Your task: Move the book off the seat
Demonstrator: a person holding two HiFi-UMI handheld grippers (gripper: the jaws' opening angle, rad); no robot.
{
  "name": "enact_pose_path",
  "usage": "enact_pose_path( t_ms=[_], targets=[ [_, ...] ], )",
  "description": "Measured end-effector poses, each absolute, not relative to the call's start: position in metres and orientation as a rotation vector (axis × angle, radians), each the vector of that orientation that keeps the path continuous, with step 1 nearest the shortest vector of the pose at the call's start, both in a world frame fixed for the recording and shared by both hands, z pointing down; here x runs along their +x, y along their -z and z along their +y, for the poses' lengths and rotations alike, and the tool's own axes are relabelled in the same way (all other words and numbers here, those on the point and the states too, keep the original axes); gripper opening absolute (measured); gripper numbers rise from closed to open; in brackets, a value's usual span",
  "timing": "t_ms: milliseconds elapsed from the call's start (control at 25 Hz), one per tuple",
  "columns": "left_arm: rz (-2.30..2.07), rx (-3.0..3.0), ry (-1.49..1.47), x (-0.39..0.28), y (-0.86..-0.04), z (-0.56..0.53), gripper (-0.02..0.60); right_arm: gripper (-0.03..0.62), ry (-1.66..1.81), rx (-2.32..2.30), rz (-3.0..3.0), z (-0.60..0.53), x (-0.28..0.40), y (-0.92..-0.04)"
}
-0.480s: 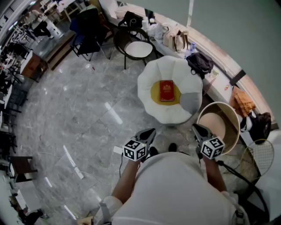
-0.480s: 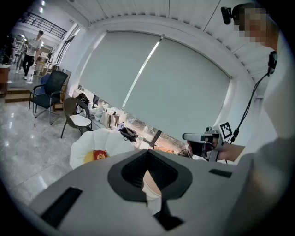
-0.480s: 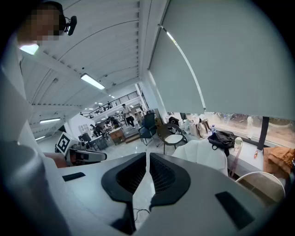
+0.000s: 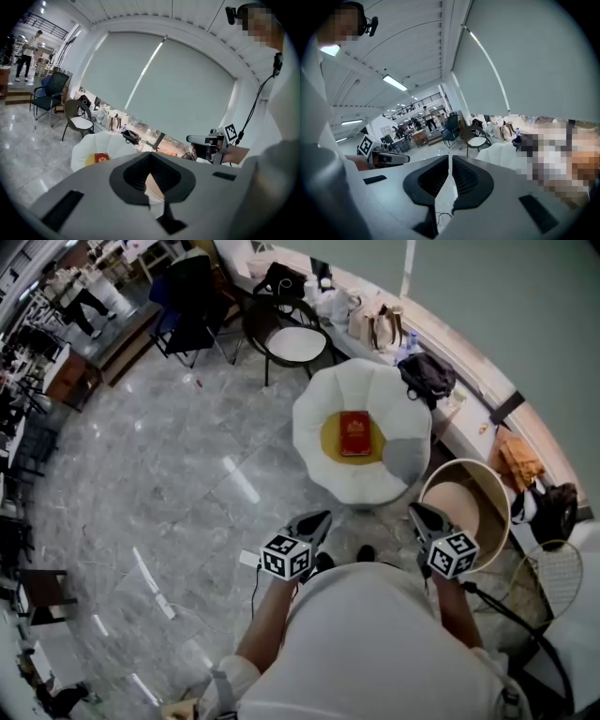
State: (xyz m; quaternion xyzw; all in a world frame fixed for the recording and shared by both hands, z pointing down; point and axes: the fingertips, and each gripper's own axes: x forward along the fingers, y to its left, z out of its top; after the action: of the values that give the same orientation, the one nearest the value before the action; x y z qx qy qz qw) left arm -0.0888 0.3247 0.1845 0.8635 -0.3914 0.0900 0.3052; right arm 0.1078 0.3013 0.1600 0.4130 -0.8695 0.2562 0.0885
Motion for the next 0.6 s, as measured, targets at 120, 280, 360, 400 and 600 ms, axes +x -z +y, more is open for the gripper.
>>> enact_pose_path(
  t_ms=[120,280,360,400,600],
  targets=[
    [-1.04,2.277,-0.24,-0.084,-0.186,0.325,0.002,0.052,-0.776,1.219,-2.598,0.3,0.112,-0.159],
    [-1.053,2.267,-0.242,-0.078,-0.187,0.325,0.002,0.052,-0.808,1.196,-2.602,0.298,0.118,-0.162],
    [-1.063,2.258,-0.243,-0.075,-0.189,0.324,0.002,0.052,-0.815,1.18,-2.604,0.298,0.121,-0.163],
    [-1.068,2.253,-0.244,-0.072,-0.19,0.324,0.002,0.052,-0.816,1.171,-2.604,0.298,0.123,-0.164],
    [-1.095,2.226,-0.242,-0.06,-0.198,0.322,0.002,0.052,-0.795,1.125,-2.591,0.294,0.137,-0.173]
  ],
)
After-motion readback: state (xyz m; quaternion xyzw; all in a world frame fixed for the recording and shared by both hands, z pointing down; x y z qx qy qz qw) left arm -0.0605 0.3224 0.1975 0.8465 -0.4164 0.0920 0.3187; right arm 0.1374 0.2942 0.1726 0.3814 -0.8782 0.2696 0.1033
